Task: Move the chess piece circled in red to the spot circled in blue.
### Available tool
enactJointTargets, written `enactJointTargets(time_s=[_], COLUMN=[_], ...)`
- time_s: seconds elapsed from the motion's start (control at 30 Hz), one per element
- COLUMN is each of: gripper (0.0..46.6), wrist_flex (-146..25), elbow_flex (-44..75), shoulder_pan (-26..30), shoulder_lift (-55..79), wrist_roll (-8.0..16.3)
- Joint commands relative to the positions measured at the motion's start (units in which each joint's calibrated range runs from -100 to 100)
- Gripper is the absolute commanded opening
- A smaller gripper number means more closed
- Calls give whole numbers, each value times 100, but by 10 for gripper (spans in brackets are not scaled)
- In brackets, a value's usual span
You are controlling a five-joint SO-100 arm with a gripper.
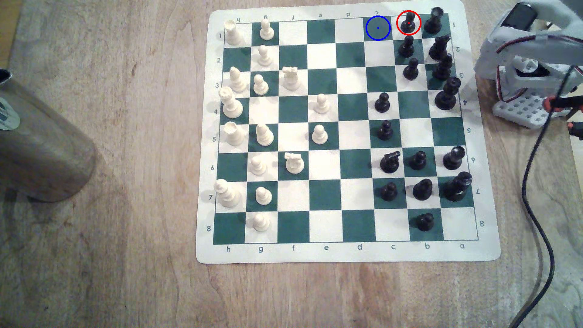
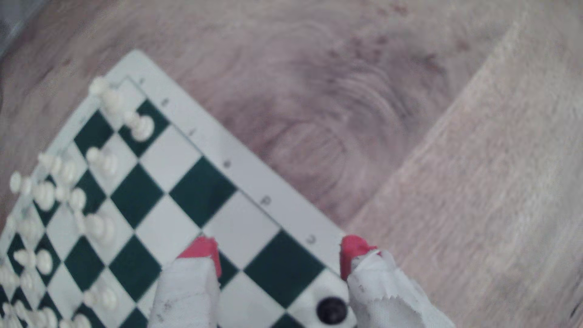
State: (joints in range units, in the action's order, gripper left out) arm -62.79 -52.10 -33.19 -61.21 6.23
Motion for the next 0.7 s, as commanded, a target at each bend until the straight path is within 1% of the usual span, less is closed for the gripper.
enactJointTargets(time_s=[0.0,0.1,0.27,0.47,0.67], gripper=[199,199,199,199,189], wrist_flex=[-691,-953,-1076,-715,-691], elbow_flex=[1221,1176,668,-601,-937], shoulder_pan=[-213,-229,-205,-135,-10], shoulder_lift=[1070,1104,925,348,382], wrist_roll=[68,68,63,73,151])
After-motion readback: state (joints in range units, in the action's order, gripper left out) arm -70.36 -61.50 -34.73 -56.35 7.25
